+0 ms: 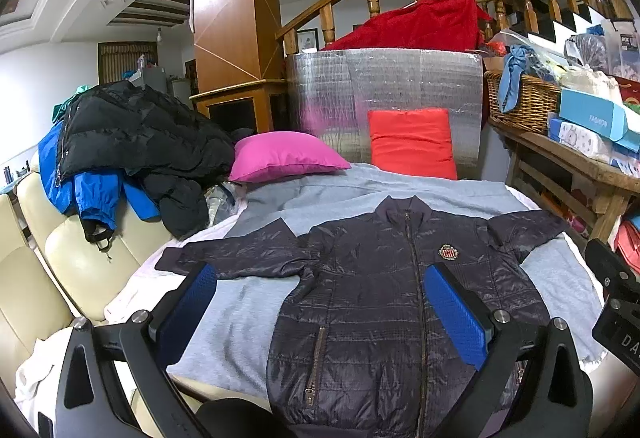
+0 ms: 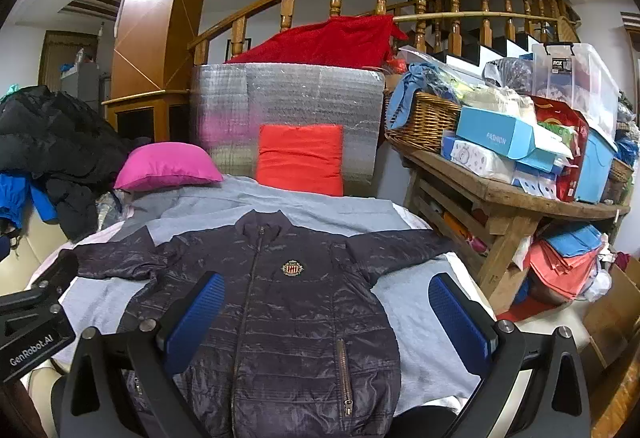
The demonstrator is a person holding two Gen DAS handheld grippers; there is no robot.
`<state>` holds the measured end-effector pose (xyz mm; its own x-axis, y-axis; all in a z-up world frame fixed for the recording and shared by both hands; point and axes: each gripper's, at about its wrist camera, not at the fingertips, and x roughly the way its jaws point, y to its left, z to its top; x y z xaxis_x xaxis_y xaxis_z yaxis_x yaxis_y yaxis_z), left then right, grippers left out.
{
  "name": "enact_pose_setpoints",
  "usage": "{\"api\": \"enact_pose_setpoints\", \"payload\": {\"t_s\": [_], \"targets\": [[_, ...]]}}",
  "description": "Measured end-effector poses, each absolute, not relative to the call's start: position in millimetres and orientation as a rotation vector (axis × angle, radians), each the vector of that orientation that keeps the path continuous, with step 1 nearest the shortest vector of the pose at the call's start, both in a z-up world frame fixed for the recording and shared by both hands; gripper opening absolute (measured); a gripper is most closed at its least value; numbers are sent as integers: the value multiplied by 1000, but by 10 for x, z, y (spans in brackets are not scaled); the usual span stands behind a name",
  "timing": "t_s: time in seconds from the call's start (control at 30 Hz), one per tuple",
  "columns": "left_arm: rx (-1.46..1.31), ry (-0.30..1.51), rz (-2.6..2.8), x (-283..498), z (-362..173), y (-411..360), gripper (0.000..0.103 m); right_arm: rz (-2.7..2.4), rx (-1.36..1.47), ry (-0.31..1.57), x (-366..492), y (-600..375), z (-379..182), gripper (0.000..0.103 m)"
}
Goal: Fold large clothes
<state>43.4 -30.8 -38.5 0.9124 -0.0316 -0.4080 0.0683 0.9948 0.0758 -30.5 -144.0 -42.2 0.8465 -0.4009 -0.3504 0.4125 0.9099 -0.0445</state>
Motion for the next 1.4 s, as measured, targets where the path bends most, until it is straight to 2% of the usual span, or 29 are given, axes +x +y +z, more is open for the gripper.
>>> {"api": "enact_pose_setpoints", "payload": {"t_s": [0.47, 0.67, 0.83, 0.97, 1.13, 1.23, 1.33, 1.4], "targets": [[90, 468, -38, 771, -527, -407, 103, -453, 52, 415, -7, -1743, -555, 103], [70, 648, -78, 1535, -1033, -510, 103, -427, 111, 457, 335, -2231, -713, 103], [62, 871, -48, 2419, -1817, -620, 103, -328, 356, 521, 856, -3366, -1089, 103], [57, 965, -14, 2979, -2279, -778, 103, -337, 678, 503, 1195, -4587, -1664, 103], [45, 962, -13, 3430, -2508, -1082, 103, -235, 1084, 432, 1620, -5769, -2375, 103], [43, 961, -22, 3546, -2610, -1176, 103, -248, 1188, 392, 1882, -6155, -2580, 103], [27, 1003, -29, 3631, -2737, -1170, 103, -308, 1206, 429, 2212, -6438, -2714, 100], [31, 1007, -39, 3678, -2774, -1208, 103, -347, 1218, 452, 2406, -6586, -2810, 89]]}}
